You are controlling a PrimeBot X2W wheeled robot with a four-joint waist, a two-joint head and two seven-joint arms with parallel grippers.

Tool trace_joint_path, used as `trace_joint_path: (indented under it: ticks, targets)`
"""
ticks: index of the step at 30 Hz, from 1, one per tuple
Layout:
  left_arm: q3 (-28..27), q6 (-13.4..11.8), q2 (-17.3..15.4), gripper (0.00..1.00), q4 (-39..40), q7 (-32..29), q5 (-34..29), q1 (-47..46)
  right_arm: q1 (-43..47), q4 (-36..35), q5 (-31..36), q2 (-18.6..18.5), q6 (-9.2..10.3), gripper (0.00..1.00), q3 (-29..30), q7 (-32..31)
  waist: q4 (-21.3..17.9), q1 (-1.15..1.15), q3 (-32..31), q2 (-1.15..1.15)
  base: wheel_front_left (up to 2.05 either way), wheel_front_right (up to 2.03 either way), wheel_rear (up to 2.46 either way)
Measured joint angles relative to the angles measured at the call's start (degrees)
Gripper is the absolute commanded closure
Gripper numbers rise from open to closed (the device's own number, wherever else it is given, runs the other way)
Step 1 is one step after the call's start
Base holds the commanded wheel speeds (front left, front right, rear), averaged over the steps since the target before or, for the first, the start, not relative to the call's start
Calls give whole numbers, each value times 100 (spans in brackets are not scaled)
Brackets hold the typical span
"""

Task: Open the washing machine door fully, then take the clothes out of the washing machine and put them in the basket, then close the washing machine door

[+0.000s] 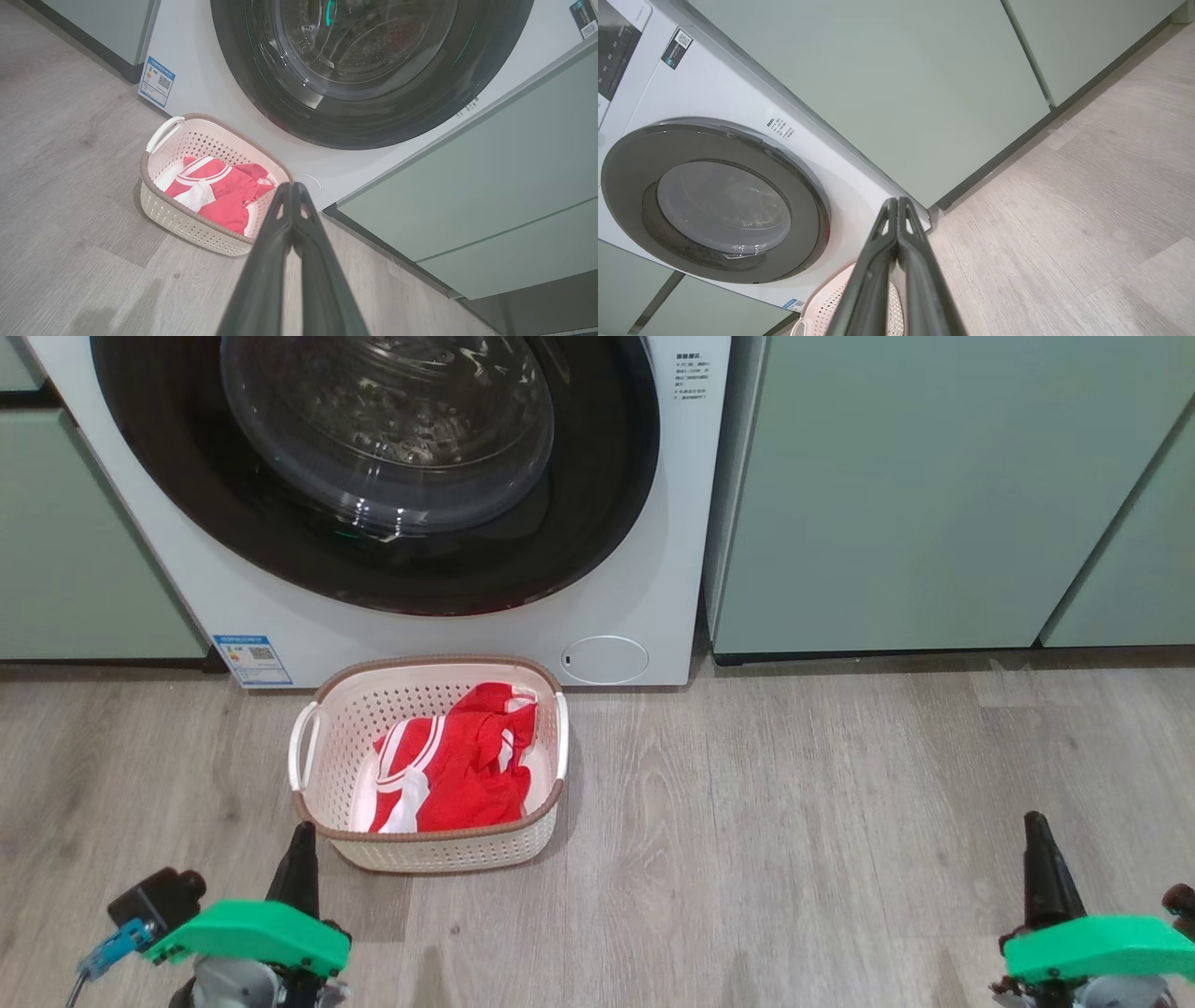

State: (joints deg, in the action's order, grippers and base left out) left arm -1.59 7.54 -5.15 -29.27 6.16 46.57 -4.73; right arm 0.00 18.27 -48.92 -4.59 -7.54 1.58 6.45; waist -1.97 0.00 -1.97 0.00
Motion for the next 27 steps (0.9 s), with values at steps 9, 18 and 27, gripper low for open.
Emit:
trace_joint_path:
  ticks: [9, 18, 27]
  targets:
    - [-45, 0, 24, 100, 137, -120, 477, 0, -41, -27, -445, 46, 0, 100, 76, -157, 21, 0, 23, 0, 0, 0, 0]
    - [-82, 0, 59, 100, 287, -271, 1005, 1, -114, -52, -956, 64, 1, 100, 131, -296, 44, 0, 48, 0, 0, 0, 0]
    - [-123, 0, 93, 100, 458, -426, 1595, 2, -118, -73, -1515, 78, 1, 100, 218, -458, 70, 0, 77, 0, 0, 0, 0]
